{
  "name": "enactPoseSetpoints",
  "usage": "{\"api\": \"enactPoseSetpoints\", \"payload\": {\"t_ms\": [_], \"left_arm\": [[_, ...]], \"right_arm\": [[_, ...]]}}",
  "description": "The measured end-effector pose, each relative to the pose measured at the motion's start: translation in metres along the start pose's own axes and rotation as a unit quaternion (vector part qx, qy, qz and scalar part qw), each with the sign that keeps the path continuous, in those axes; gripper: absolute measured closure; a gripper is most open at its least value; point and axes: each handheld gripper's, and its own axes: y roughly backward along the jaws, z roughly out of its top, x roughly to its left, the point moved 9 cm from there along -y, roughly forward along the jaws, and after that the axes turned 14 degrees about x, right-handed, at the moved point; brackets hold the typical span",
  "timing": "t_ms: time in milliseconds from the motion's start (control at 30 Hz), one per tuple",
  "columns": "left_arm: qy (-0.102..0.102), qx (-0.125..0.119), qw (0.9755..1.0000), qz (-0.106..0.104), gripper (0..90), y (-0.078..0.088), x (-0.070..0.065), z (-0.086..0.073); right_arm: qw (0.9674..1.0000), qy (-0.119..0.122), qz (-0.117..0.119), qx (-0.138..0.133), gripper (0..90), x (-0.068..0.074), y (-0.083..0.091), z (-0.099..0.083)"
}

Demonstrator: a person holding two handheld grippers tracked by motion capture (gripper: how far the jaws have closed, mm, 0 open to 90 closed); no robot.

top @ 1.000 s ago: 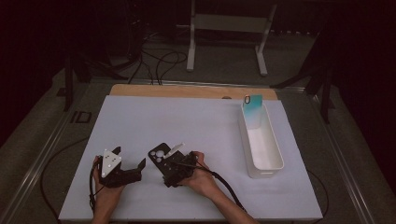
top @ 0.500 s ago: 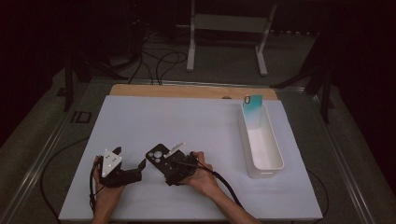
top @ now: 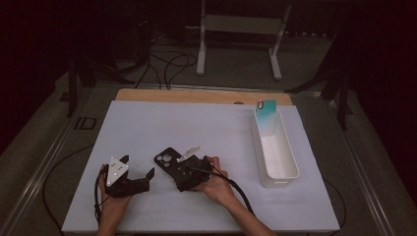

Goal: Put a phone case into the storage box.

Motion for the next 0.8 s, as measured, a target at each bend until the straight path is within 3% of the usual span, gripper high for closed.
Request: {"api": "enactPoseSetpoints", "payload": {"t_ms": [533,800], "left_arm": [[0.004,0.008,0.9998,-0.019,0.8,0.001,-0.005,0.001],[0.014,0.004,0.9987,-0.049,0.8,0.009,-0.013,0.011]], "right_arm": [[0.9983,-0.007,0.004,-0.057,15.1,-0.007,0.026,0.006],[0.9951,-0.010,0.007,-0.098,15.0,-0.012,0.045,0.008]]}}
